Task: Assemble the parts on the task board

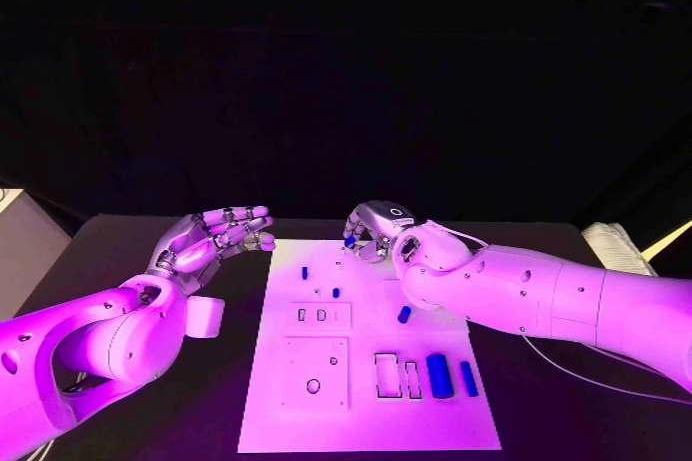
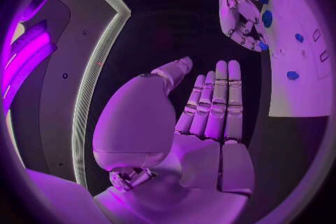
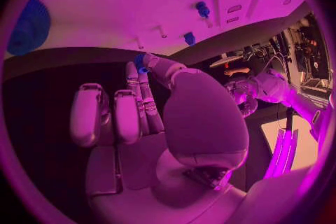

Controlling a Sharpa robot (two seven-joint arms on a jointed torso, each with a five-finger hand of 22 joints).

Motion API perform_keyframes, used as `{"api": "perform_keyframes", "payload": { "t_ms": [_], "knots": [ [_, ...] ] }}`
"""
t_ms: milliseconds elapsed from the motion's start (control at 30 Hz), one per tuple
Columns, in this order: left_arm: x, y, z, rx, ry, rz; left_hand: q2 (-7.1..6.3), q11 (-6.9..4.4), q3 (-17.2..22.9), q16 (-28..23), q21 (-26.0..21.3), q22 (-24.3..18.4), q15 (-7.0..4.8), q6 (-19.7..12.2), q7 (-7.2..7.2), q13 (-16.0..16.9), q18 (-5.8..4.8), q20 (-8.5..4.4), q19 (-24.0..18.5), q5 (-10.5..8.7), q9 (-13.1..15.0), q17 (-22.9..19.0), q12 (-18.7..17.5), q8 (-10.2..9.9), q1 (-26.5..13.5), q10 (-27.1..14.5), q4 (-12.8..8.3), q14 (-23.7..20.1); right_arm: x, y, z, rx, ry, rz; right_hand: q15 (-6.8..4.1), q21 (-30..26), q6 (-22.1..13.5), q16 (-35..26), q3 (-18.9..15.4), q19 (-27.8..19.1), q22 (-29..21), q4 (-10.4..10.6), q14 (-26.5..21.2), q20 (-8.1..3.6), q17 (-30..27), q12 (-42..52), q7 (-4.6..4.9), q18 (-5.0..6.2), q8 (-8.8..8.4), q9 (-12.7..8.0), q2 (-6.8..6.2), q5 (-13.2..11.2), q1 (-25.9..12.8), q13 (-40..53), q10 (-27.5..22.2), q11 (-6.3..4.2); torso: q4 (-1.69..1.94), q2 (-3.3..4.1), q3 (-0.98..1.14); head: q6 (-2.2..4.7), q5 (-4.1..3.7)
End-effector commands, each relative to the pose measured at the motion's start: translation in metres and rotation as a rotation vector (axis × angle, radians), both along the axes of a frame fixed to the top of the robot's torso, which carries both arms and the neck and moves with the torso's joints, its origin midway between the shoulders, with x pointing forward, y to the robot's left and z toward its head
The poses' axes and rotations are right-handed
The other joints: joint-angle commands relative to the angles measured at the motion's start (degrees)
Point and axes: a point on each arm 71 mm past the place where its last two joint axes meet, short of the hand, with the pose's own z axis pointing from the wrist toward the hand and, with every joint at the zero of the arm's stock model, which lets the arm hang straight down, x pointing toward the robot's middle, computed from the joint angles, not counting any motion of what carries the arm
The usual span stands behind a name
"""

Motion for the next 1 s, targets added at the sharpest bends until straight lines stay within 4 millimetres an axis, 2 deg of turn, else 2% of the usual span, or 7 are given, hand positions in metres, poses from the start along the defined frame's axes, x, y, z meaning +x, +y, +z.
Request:
{"api": "perform_keyframes", "payload": {
  "t_ms": [33, 200, 600, 800, 1000],
  "knots": [
    [-0.0006, -0.0033, 0.0023, -0.015, -0.008, -0.024, 0.22, 0.0, 0.1, 0.1, 0.3, 0.1, 0.14, -0.2, 1.05, 0.0, -0.36, 0.0, -0.5, 0.06, 0.1, 0.1, 0.3, -0.2, -0.4, -0.4, 0.3, -0.4, 0.003, 0.0015, -0.0052, -0.044, 0.025, -0.015, -0.2, -0.2, -0.2, 0.3, 0.4, -0.2, -0.1, -0.1, 1.9, -0.13, -0.1, -0.2, 0.16, -0.56, 0.22, 0.9, 0.48, 0.2, 0.4, 0.1, 0.3, -0.13, 0.37, 0.22, -0.16, -0.1, -0.05],
    [-0.0003, -0.0034, 0.0035, -0.014, -0.01, -0.024, 0.22, 0.0, 0.1, 0.1, 0.3, 0.1, 0.14, -0.2, 1.05, 0.0, -0.36, 0.0, -0.5, 0.06, 0.1, 0.1, 0.3, -0.2, -0.4, -0.4, 0.3, -0.4, 0.0047, 0.0027, -0.0088, -0.054, 0.035, -0.02, -0.19, -0.2, -0.2, 0.3, 0.4, -0.2, -0.1, -0.1, 1.9, -0.13, -0.1, -0.2, 0.18, -0.56, 0.23, 1.0, 0.43, 0.2, 0.4, 0.1, 0.3, -0.12, 0.67, 0.45, -0.27, 0.0, -0.33],
    [0.0006, -0.0035, 0.0062, -0.014, -0.015, -0.023, 0.18, -0.01, 0.1, 0.1, 0.4, 0.1, 0.14, -0.3, 1.04, 0.0, -0.34, 0.02, -0.6, 0.05, 0.1, 0.1, 0.3, -0.2, -0.3, -0.4, 0.2, -0.5, 0.0069, 0.0075, -0.0117, -0.062, 0.041, -0.022, -0.17, -0.3, -0.2, 0.3, 0.4, -0.3, -0.1, -0.1, 1.9, -0.11, -0.2, -0.3, 0.2, -0.54, 0.24, 1.0, 0.35, 0.2, 0.3, 0.1, 0.3, -0.1, 0.83, 0.55, -0.37, 0.01, -0.45],
    [0.0008, -0.0033, 0.0073, -0.013, -0.017, -0.023, 0.18, -0.01, 0.1, 0.1, 0.4, 0.1, 0.14, -0.3, 1.04, 0.0, -0.34, 0.02, -0.6, 0.05, 0.1, 0.1, 0.3, -0.2, -0.3, -0.4, 0.2, -0.5, 0.0086, 0.0072, -0.0119, -0.063, 0.038, -0.029, -0.17, -0.4, -0.2, 0.3, 0.4, -0.3, -0.2, -0.1, 1.9, -0.1, -0.2, -0.3, 0.2, -0.52, 0.24, 1.1, 0.32, 0.1, 0.3, 0.1, 0.3, -0.09, 0.82, 0.63, -0.33, 0.0, -0.35],
    [0.0009, -0.0032, 0.0082, -0.013, -0.018, -0.024, 0.18, -0.01, 0.1, 0.1, 0.4, 0.1, 0.14, -0.3, 1.04, 0.0, -0.34, 0.02, -0.6, 0.05, 0.1, 0.1, 0.3, -0.2, -0.3, -0.4, 0.2, -0.5, 0.0097, 0.0089, -0.0124, -0.067, 0.04, -0.027, -0.17, -0.4, -0.2, 0.3, 0.4, -0.3, -0.2, -0.1, 1.9, -0.1, -0.2, -0.3, 0.2, -0.52, 0.24, 1.1, 0.32, 0.1, 0.3, 0.1, 0.3, -0.09, 0.81, 0.64, -0.41, 0.14, -0.33]
  ]
}}
